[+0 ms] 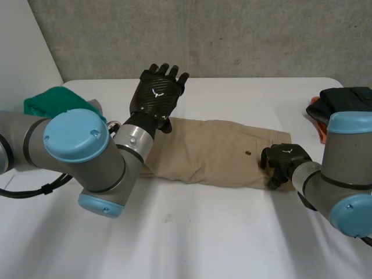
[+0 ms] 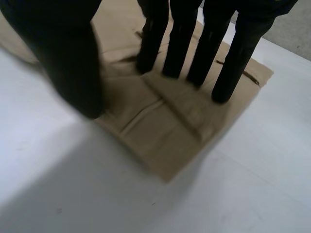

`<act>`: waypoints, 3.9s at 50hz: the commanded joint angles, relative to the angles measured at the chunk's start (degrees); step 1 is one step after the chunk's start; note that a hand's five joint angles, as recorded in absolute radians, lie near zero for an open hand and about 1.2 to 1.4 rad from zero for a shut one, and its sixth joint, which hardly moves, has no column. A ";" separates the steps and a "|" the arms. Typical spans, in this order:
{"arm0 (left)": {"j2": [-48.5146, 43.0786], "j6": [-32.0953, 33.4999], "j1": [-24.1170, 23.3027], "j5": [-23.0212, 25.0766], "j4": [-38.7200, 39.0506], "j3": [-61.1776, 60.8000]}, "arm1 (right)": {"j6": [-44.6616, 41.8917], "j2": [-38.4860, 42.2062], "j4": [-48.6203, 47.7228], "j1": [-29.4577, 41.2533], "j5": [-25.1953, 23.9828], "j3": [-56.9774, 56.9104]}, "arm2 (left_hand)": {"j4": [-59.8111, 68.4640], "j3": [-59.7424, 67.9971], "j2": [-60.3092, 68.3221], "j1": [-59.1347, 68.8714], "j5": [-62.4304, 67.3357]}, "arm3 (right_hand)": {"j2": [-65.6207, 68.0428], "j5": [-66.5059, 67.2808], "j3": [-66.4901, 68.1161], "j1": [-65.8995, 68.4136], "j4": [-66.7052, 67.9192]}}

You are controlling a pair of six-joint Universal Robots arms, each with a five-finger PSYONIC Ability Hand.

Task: Fold the laundry.

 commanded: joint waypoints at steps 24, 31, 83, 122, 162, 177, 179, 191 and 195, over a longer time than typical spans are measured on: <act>8.34 -0.12 1.18 -0.15 0.09 -7.86 | -40.28 -3.61 -17.94 17.23 -10.01 2.56 | -1.75 -2.41 -2.03 -0.70 -2.77 | 31.51 31.93 32.57 33.64 32.56; 8.43 -0.29 1.53 -0.23 0.09 -7.69 | -51.36 1.15 -15.75 22.08 -10.55 3.27 | -1.75 -2.41 -2.03 -0.70 -2.77 | -38.49 -38.07 -37.43 -36.36 -37.44; -12.94 -15.94 -6.12 -4.55 -47.28 26.77 | -7.15 5.12 12.56 0.81 -0.88 -20.38 | -1.02 -1.69 -1.30 0.02 -2.05 | -38.49 -38.07 -37.43 -36.36 -37.44; 10.28 -19.72 0.04 33.60 -36.38 13.94 | -10.50 6.51 -36.67 17.78 5.27 6.79 | -0.19 -0.85 -0.47 0.86 -1.21 | -18.52 -18.10 -17.46 -16.39 -17.47; 13.01 -19.89 -0.14 33.52 -35.59 13.06 | 1.63 14.93 -29.81 -32.84 -25.74 -33.99 | -0.19 -0.85 -0.47 0.86 -1.21 | 31.51 31.93 32.57 33.64 32.56; 11.42 -19.89 -0.14 33.43 -35.59 11.91 | -3.55 28.67 -24.01 -42.60 -41.75 -38.13 | -0.02 -0.68 -0.30 1.03 -1.05 | -34.13 -33.71 -33.07 -32.00 -33.09; 11.51 -19.89 -0.14 33.43 -35.59 12.09 | -4.34 26.39 -23.83 -43.13 -41.75 -36.38 | -0.02 -0.68 -0.30 1.03 -1.05 | -38.49 -38.07 -37.43 -36.36 -37.44; 11.77 -19.89 -1.63 33.34 -35.32 12.44 | -2.94 6.16 -17.25 -43.57 -35.61 -22.84 | -0.02 -0.68 -0.30 1.03 -1.05 | -38.49 -38.07 -37.43 -36.36 -37.44; 12.21 -19.89 -1.99 32.99 -35.32 12.09 | -4.25 3.97 -10.06 -43.66 -19.49 -23.97 | -0.02 -0.68 -0.30 1.03 -1.05 | -38.49 -38.07 -37.43 -36.36 -37.44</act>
